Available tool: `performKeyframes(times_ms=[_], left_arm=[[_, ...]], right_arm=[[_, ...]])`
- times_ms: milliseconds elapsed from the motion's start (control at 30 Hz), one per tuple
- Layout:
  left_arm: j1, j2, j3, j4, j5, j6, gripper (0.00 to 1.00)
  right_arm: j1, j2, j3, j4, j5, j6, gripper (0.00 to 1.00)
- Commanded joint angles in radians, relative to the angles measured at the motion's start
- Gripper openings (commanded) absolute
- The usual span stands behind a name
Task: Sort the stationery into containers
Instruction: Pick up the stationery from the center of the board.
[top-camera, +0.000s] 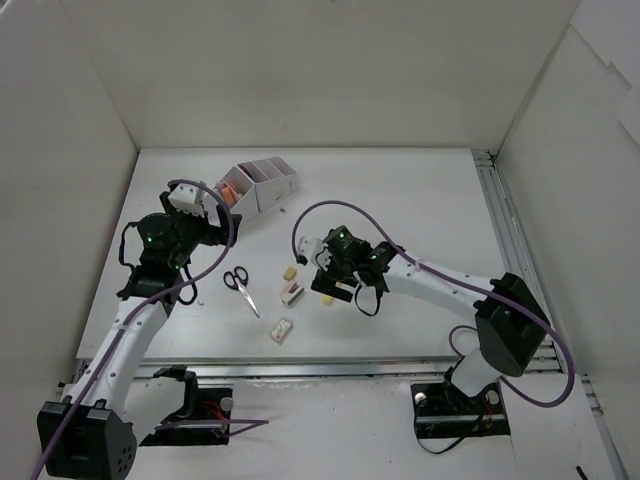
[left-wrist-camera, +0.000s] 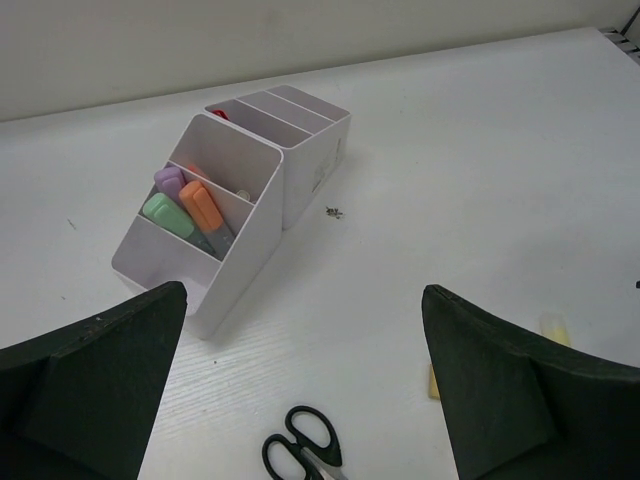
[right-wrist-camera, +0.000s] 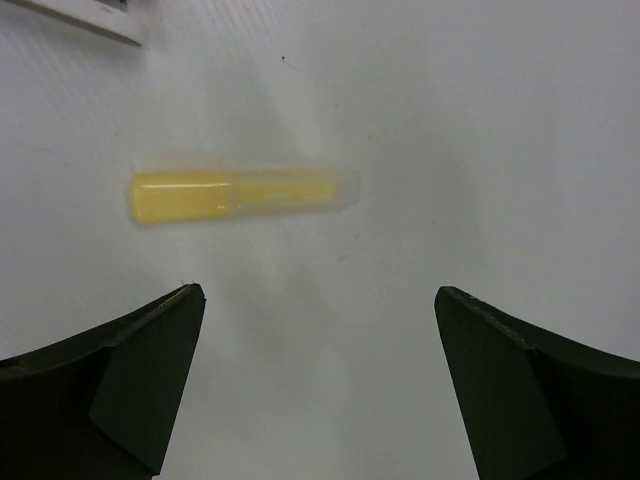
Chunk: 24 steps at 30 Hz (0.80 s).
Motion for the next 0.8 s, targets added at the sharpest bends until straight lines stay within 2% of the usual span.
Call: performKeyframes(times_ms=[0,100,200,233,300,400,533,700,767], left_arm=[[-0.004,-0.052,0.018,0.024,-0.034,0.033,1.00],[-0.004,-0.062,0.028,0.004,-0.051,0.041,1.00],[-0.004,-0.070,0.052,-0.027,-0.080,0.041,1.00],[-0.004,-0.082,0.060,-0.047,-0.116,0.049,1.00],[-0.014,-0.098,0.083,-0.107,-0.154,0.055,1.00],[-0.014,-0.151,0.063,-0.130,-0.190,0.049,0.99],[-0.014,-0.229,0.035,-0.153,-0.242,0.050,0.99],[-0.023,-0.292,0.037,-0.231,-0.255,0.044,1.00],[-0.023,-0.309,0.029,-0.246,-0.256,0.032,0.99]], right_arm=[[-0.057,-0.063,0.021,-0.001,-0.151,-0.444,0.98],[-0.096,-0.025,0.107,0.004,-0.283,-0.514,0.98],[-0.118,0.090,0.232,0.045,-0.394,-0.459,0.98],[-0.113,0.136,0.295,0.030,-0.415,-0.521,0.98],[-0.109,0.149,0.311,0.033,-0.397,-0.713,0.98],[-0.138,0.152,0.331,0.019,-0.457,-0.887,0.98],[-0.181,0.127,0.306,-0.165,-0.620,-1.107,0.98],[-0.196,0.153,0.313,-0.454,-0.671,-1.322,0.98],[-0.196,0.182,0.317,-0.505,-0.684,-1.369,0.98]])
